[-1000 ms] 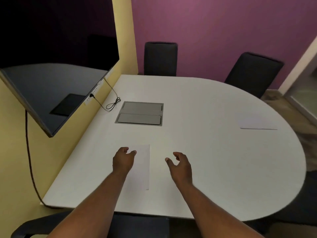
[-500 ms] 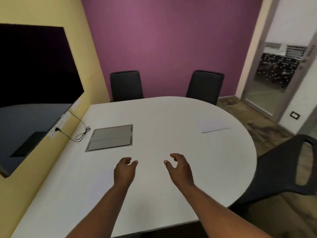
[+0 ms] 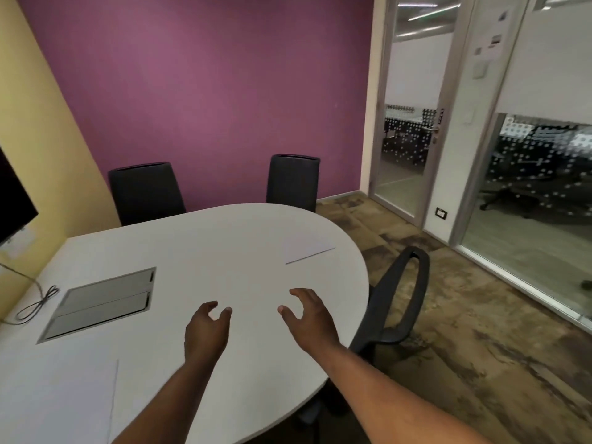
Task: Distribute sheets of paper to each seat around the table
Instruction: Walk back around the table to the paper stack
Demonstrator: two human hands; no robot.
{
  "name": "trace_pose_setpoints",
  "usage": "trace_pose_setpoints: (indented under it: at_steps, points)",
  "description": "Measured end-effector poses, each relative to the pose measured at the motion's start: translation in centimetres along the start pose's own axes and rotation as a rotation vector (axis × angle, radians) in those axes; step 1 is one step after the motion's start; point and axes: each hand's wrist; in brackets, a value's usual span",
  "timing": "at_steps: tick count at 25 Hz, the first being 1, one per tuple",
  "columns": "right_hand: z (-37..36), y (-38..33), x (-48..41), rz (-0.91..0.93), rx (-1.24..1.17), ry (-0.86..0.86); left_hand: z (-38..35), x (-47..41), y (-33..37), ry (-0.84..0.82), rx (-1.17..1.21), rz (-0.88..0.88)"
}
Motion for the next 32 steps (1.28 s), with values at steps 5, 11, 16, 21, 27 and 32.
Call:
trace_pose_setpoints:
  at_steps: [5,11,16,21,27,32]
  points:
    - [2.9,3.3,-5.5,0.092,0.113,-0.052,-7.4,-0.9,3.7,-0.017,-0.156,-0.225]
    - [5.6,9.2,-16.6,0.122,0.222,-0.088,-19.9,-5.6,9.0,-0.064,-0.125,-0.198]
    - [9.5,12.7,-24.7,0.091,0.247,-0.086,-26.9,-7.2,13.1,-0.104,-0.157,-0.144]
    - [13.1,18.0,-33.0,0.118,0.238,-0.102,-34.1,-8.3,16.5,-0.080,-0.185,-0.118]
    - [17.5,25.4,-43.3,0.258,0.256,-0.246,-43.7,-7.9,20.8,0.046,-0.204,0.010]
    - [20.1,30.4,-50.7,0.350,0.293,-0.392,-50.4,-7.0,26.0,0.134,-0.242,0.046]
Point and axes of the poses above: each hand's wrist, its own x-axis away from the middle knuckle, its own z-axis out of the back of the hand, y = z × x, and after that the axes turned 10 degrees about y, right-handed
